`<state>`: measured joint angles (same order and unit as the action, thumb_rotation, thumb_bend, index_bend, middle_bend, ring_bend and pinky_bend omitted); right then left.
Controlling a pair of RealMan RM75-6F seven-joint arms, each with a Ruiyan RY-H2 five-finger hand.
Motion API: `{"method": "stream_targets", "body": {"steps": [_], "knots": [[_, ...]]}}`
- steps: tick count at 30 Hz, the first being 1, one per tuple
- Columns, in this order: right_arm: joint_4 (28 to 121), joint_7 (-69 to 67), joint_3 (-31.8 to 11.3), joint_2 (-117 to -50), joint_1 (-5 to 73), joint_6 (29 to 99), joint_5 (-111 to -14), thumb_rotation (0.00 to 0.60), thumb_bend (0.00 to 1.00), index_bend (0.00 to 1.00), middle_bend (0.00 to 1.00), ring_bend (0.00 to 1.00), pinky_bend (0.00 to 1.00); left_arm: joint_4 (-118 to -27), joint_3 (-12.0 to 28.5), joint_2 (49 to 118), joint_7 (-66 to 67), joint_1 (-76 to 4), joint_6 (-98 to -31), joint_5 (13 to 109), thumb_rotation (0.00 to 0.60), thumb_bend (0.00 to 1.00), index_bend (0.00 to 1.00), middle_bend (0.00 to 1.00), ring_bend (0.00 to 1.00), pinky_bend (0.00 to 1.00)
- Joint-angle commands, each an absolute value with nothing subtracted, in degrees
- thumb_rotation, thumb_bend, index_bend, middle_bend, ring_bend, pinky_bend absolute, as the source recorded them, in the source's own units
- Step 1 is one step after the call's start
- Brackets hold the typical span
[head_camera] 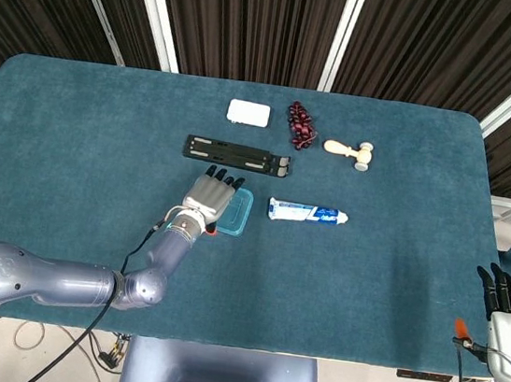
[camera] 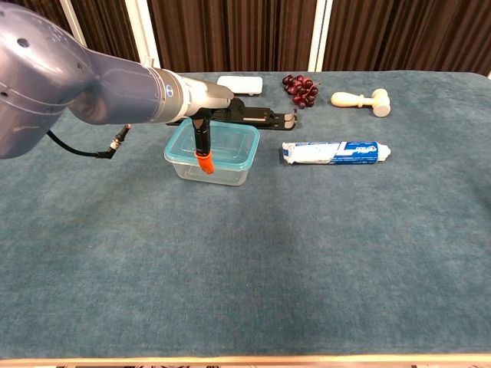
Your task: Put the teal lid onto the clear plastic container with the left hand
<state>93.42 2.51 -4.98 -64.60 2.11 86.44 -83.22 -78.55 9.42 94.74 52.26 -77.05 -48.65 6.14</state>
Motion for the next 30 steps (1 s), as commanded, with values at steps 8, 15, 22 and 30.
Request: {"method": "stream_targets", "body": {"steps": [8, 15, 22, 30], "knots": [[93.5, 2.5, -5.0, -64.5, 2.1, 86.3, -83.1, 0.6, 0.36, 0.07, 0.0, 0.01, 0.0, -79.4, 9.1, 94.2, 52.3, -77.4, -49.1, 6.2, 0.6, 0.21, 0.0, 0.12, 0.0, 0.0], [93.5, 2.6, -5.0, -64.6, 2.1, 86.3, -83.1, 0.6, 0.36, 0.07, 0.0, 0.01, 0.0, -80.1, 8.7, 93.7, 52.7, -77.7, -49.7, 6.7, 0.6, 0.19, 0.0, 0.09, 0.0, 0.0], [93.6, 2.8, -5.0, -64.5, 2.1, 86.3, -83.0, 0.6, 0.36, 0.07, 0.0, 0.01, 0.0, -80.4, 8.5, 93.5, 52.7, -77.7, -49.8, 6.9, 0.6, 0.19, 0.0, 0.07, 0.0, 0.0], [93.7, 2.9, -5.0, -64.5, 2.1, 86.2, -82.9, 0.6, 0.36, 0.07, 0.0, 0.01, 0.0, -80.5, 8.2, 93.4, 52.7, -77.9, -49.8, 6.8, 0.6, 0.19, 0.0, 0.05, 0.0, 0.0]]}}
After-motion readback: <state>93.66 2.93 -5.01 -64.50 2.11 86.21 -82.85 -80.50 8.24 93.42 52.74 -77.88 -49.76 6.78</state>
